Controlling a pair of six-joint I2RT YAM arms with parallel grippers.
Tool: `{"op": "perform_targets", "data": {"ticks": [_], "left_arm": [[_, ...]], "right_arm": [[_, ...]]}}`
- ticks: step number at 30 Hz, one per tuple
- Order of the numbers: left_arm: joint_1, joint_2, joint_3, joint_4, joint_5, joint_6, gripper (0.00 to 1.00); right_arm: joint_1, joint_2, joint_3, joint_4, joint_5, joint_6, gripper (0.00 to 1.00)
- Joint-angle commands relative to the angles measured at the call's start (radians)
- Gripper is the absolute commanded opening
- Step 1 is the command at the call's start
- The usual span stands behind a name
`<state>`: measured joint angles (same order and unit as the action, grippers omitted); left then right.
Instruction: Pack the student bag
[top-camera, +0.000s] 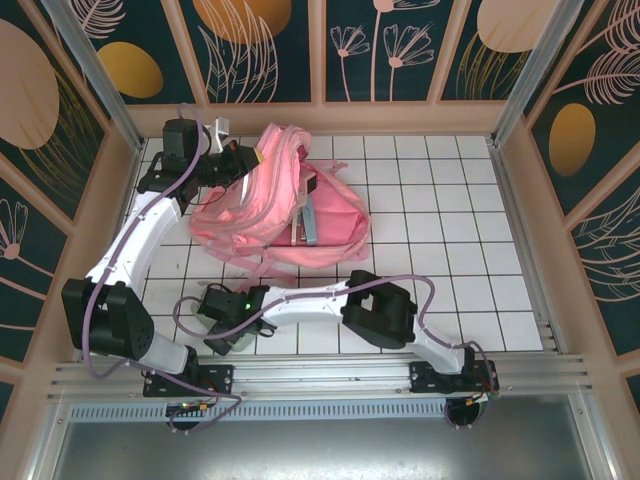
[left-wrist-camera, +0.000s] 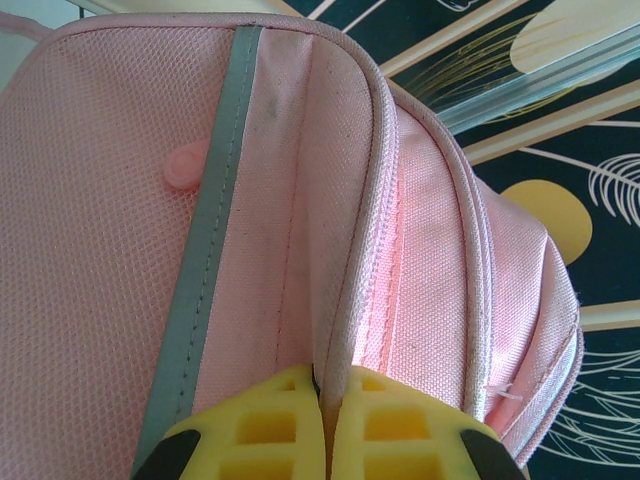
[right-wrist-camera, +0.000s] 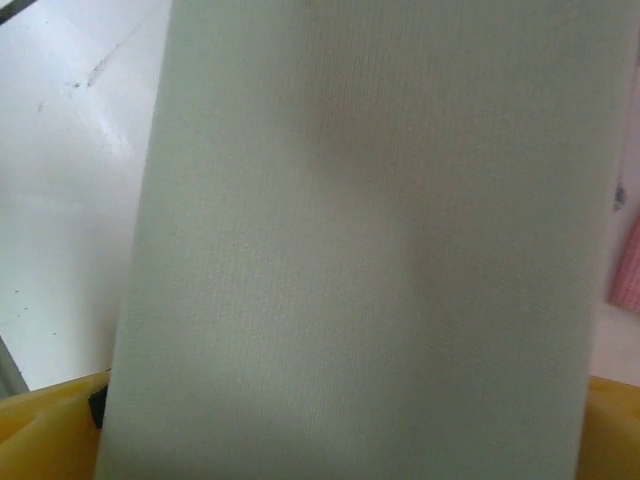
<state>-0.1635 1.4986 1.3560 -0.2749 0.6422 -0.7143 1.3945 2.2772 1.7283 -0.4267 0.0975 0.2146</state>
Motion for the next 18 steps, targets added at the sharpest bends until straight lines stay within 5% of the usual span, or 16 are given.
{"op": "perform_targets", "data": {"ticks": [1,8,18], "left_arm": [[0.021,-0.015,0.059,0.072,0.002,0.003,0.0],[0.021,-0.018,0.054,0.075,0.005,0.004,0.0],[0.022,-0.025,0.063,0.063,-0.006,0.016,0.0]], "right_arm": [[-0.016,0.021,-0.014,-0.071,0.089,-0.004,0.95],[-0.056,-0.091,-0.16,0.037,0.072,0.017,0.63],[-0.063,-0.336,-0.364,0.149,0.082,0.036,0.59]]}}
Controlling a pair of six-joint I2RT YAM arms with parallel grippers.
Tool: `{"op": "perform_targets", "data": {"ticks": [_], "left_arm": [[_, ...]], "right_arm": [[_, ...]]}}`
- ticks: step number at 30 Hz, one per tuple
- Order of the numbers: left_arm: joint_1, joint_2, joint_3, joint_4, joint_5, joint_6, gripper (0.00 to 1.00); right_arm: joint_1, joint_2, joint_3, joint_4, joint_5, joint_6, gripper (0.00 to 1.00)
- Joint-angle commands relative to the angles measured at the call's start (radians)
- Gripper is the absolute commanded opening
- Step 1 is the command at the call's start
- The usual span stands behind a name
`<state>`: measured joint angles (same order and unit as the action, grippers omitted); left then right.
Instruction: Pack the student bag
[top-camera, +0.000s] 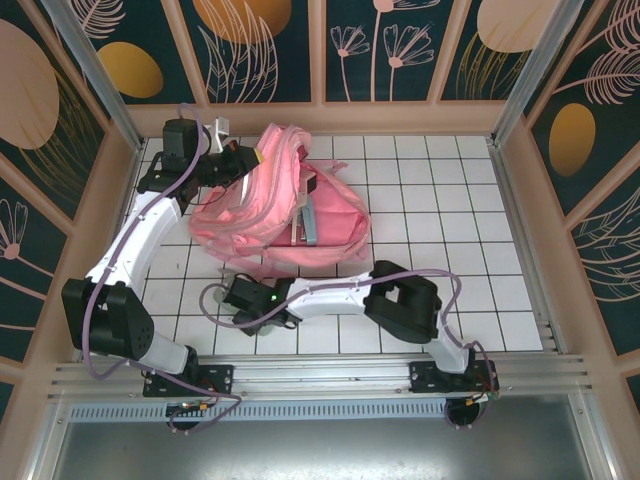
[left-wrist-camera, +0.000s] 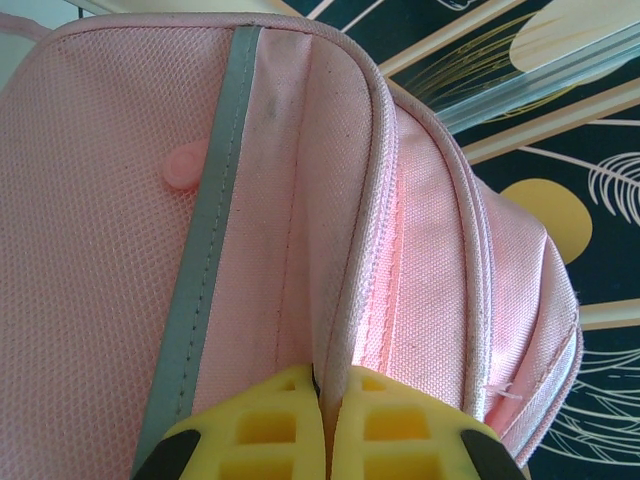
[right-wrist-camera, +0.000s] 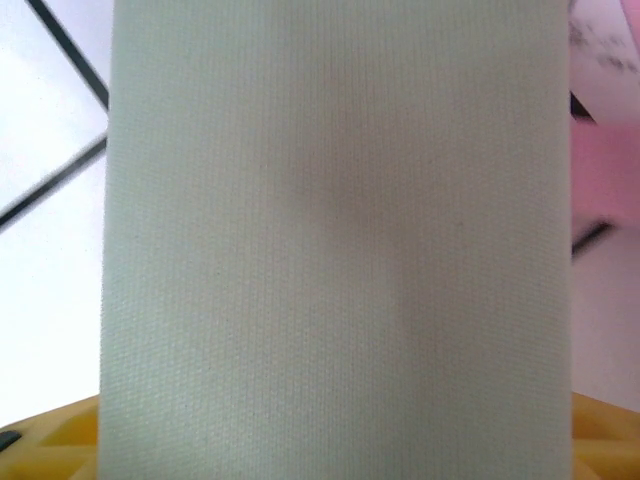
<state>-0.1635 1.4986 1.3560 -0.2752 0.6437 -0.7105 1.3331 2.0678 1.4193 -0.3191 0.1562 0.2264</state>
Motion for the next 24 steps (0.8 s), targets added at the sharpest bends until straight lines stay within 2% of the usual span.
{"op": "perform_targets", "data": {"ticks": [1,8,11,16,21,24], "left_arm": [[0.022,-0.025,0.066,0.063,-0.007,0.012,0.0],[0.021,-0.022,0.078,0.065,0.041,0.006,0.0],[0.022,-0.029,0.076,0.064,0.048,0.01,0.0],[0.021,-0.038,0.087,0.05,0.071,0.021,0.0],[0.021,-0.049,0.078,0.042,0.111,0.043,0.0],[0.021,-0.052,0.071,0.044,0.135,0.044,0.0]], "right_arm": [[-0.006,-0.172,-0.088,0.054,0.017,0.031,0.59],[-0.037,-0.534,-0.32,0.167,0.038,0.061,0.58],[-0.11,-0.655,-0.382,0.157,0.042,0.08,0.57],[-0.3,-0.825,-0.479,0.137,0.016,0.093,0.56],[-0.458,-0.864,-0.499,0.128,0.01,0.088,0.56],[-0.555,-0.807,-0.468,0.143,-0.13,0.087,0.55]]}}
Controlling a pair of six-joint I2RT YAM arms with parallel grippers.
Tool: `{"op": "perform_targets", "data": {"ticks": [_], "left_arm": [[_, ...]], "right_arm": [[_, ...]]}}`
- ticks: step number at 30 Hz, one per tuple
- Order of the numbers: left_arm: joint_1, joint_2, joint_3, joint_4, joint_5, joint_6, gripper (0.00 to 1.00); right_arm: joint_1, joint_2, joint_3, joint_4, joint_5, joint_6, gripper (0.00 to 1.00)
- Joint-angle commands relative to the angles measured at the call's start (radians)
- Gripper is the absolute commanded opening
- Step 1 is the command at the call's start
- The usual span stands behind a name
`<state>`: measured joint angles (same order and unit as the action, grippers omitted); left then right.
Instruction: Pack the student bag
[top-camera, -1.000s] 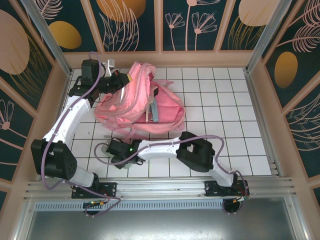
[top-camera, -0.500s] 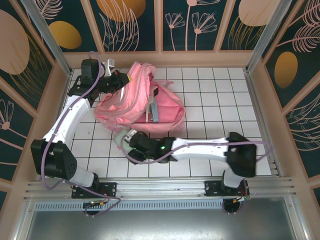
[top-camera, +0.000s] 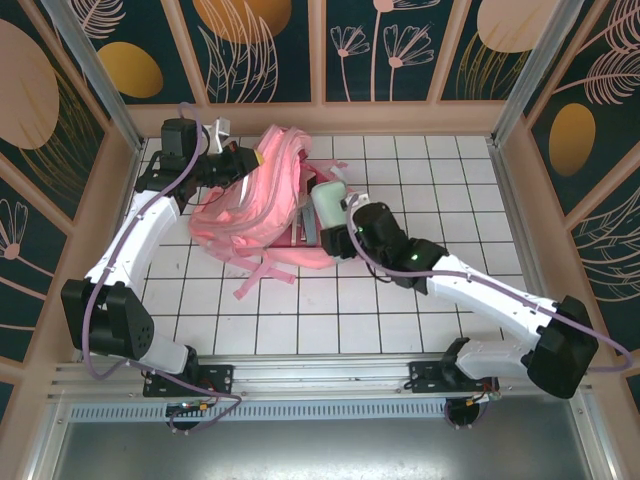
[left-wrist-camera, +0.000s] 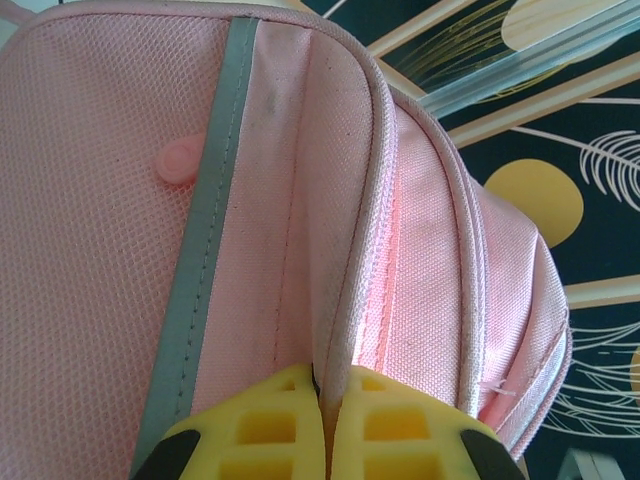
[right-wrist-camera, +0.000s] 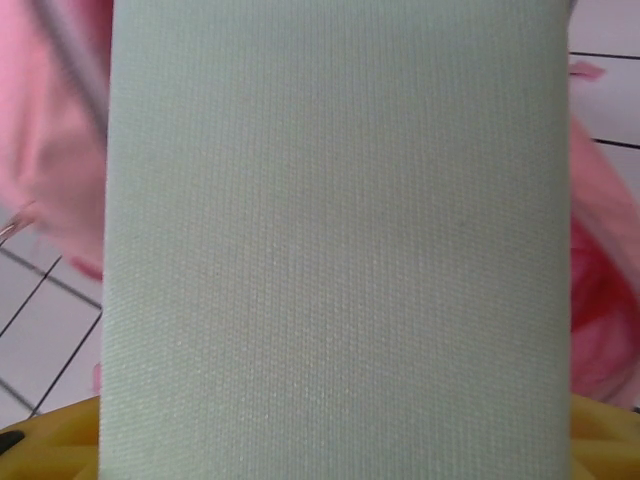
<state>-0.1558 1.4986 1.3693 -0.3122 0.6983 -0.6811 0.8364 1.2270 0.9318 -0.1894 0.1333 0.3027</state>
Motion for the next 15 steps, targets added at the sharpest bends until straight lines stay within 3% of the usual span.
{"op": "perform_targets", "data": {"ticks": [1,9,15], "left_arm": [[0.013,-0.052,0.058,0.082,0.088,0.015,0.0],[0.012,-0.069,0.051,0.103,0.121,0.001,0.0],[0.003,-0.084,0.039,0.115,0.143,-0.004,0.0]], "right_arm": [[-0.075,0.062,0.036,0.013,-0.134,0.008,0.56],[-0.095,0.344,0.276,0.007,-0.296,-0.016,0.58],[-0.1,0.583,0.545,-0.048,-0.328,0.02,0.62]]}}
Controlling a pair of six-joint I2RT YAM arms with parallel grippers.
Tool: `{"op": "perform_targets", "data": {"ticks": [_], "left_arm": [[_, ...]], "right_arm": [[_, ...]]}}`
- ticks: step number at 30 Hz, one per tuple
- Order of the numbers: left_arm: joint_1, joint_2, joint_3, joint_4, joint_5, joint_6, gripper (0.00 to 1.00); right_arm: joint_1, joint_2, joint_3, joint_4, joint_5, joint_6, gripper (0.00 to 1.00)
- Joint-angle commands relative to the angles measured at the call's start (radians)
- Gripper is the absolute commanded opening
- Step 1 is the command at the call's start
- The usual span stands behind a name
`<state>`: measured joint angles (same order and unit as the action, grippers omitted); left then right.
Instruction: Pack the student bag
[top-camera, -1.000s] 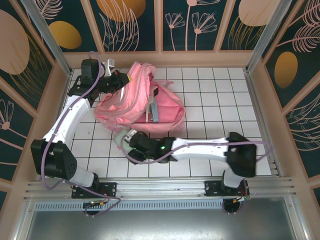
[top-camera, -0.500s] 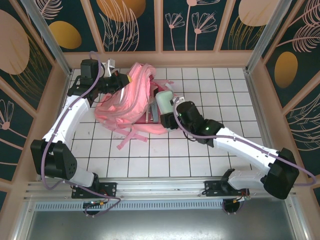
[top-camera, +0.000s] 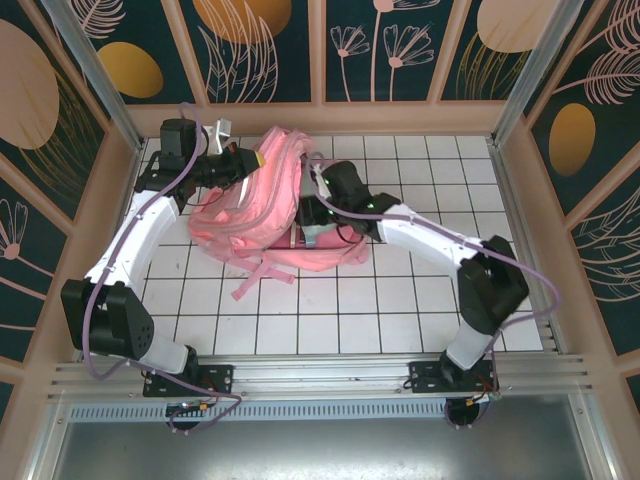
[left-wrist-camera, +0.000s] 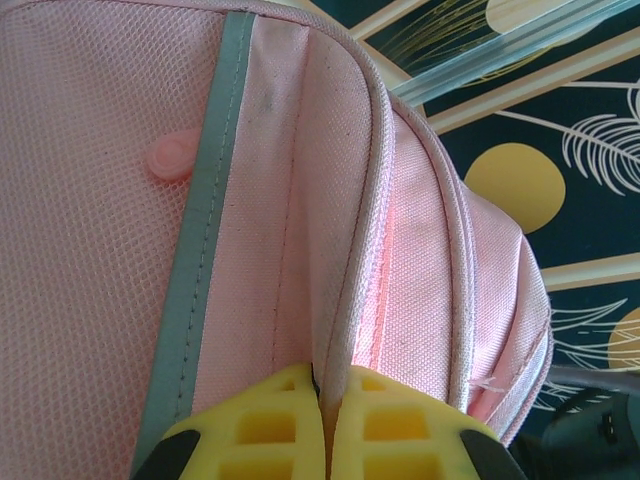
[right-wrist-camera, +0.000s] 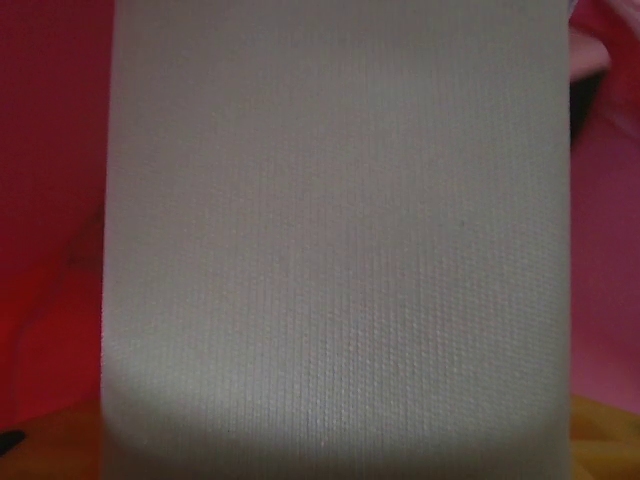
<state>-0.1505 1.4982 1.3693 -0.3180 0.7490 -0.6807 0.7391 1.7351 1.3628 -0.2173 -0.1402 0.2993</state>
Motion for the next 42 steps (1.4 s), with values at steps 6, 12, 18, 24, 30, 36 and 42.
{"op": "perform_targets", "data": {"ticks": [6,12,18,24,30,36,42], "left_arm": [[-0.008,-0.095,0.03,0.151,0.108,-0.023,0.0],[-0.011,-0.102,0.025,0.17,0.115,-0.035,0.0],[-0.012,-0.108,0.027,0.161,0.088,-0.034,0.0],[-0.011,-0.106,0.012,0.151,0.065,-0.012,0.0],[-0.012,-0.105,-0.019,0.143,0.048,0.009,0.0],[-0.011,-0.116,-0.078,0.149,0.029,0.01,0.0],[-0.07,-0.114,-0.136,0.113,-0.026,0.047,0.0]], "right_arm": [[-0.001,0.285,0.328,-0.055,-0.067,0.125,0.65],[0.001,0.417,0.452,-0.031,-0.09,0.217,0.79],[0.0,0.333,0.336,0.112,-0.071,0.229,0.97],[-0.014,0.149,0.109,0.224,-0.022,0.226,0.98],[-0.008,-0.042,-0.14,0.35,0.029,0.228,0.98],[0.032,-0.184,-0.207,0.191,0.361,0.204,0.97],[0.063,-0.358,-0.299,0.118,0.719,0.189,0.99]]}}
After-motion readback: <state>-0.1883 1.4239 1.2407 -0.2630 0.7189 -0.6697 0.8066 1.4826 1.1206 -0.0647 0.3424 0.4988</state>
